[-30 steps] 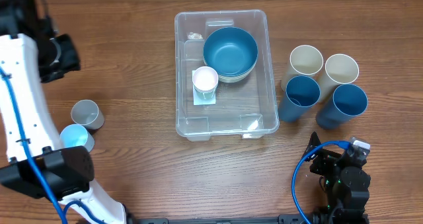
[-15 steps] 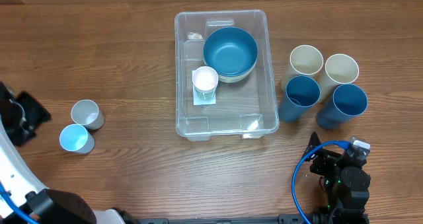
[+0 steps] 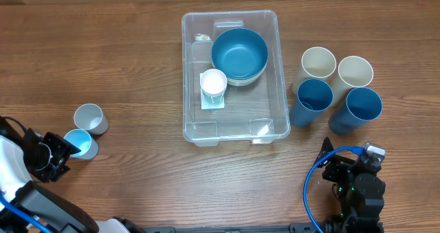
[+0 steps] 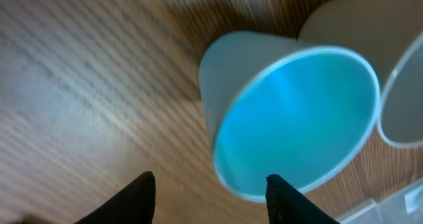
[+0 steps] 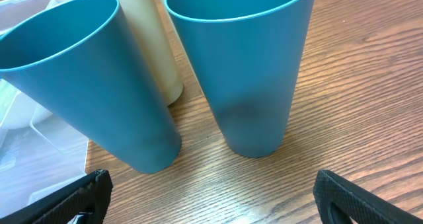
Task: Pack container
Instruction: 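Grasp the rim of the light-blue cup with the left gripper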
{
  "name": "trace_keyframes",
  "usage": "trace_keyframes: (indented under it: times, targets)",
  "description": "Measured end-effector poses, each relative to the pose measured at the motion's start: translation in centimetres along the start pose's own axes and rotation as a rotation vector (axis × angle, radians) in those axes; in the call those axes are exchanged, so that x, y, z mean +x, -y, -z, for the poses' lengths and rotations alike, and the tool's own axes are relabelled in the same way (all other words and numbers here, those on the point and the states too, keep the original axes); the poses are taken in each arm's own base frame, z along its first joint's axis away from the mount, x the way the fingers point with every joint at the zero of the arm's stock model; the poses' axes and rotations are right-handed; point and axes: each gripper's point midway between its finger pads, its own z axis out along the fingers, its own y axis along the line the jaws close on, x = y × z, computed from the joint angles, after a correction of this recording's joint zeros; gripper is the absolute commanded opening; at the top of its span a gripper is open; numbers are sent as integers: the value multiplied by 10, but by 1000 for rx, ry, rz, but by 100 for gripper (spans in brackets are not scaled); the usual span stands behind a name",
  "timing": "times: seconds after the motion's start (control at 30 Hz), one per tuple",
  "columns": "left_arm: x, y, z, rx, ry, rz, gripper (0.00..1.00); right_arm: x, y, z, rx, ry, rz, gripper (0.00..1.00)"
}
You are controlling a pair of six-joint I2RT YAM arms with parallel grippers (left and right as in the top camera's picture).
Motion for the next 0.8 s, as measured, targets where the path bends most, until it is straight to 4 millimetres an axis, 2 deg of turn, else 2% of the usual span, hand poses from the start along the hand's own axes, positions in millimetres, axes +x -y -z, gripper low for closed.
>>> trace_keyframes:
  times: [0.13,0.2,0.33,0.43,0.8]
  targets:
    - [-6,-2,-8,-2,33,-4,54,0,0,0,0,0,0,100]
    - [-9,-3,-11,-2,47,-7,48,0,0,0,0,-1,0,100]
    - [-11,-5,-14,-7,61,-5,26,0,0,0,0,0,0,100]
    - [-13,-7,-14,-21,67,1,5,0,0,0,0,0,0,100]
    - [2,-24,-11,-112,25,87,4,0,0,0,0,0,0,100]
